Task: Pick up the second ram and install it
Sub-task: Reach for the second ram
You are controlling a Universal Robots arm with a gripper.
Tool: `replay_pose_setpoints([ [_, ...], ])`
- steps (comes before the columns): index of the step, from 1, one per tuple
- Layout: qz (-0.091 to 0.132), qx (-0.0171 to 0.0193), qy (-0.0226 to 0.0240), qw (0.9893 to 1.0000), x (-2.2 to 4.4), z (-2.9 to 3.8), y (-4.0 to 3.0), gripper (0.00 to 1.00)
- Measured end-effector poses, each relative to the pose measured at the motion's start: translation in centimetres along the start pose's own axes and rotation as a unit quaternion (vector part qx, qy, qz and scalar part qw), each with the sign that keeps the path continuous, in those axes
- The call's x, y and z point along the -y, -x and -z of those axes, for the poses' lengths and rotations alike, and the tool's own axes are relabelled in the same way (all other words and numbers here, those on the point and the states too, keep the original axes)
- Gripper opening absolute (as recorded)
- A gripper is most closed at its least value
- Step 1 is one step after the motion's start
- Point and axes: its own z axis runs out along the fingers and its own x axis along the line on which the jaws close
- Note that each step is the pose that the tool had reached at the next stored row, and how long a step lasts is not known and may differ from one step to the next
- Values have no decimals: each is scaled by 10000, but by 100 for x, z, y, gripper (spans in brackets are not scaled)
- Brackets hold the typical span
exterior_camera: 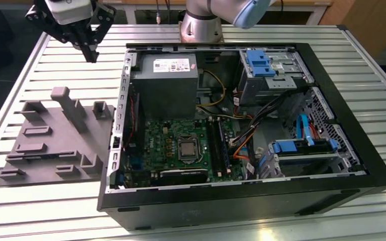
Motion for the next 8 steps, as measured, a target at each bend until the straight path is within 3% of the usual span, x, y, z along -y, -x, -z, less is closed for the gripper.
replay_pose_setpoints([
  [8,0,1,0,10000,16,-26,-3,11],
])
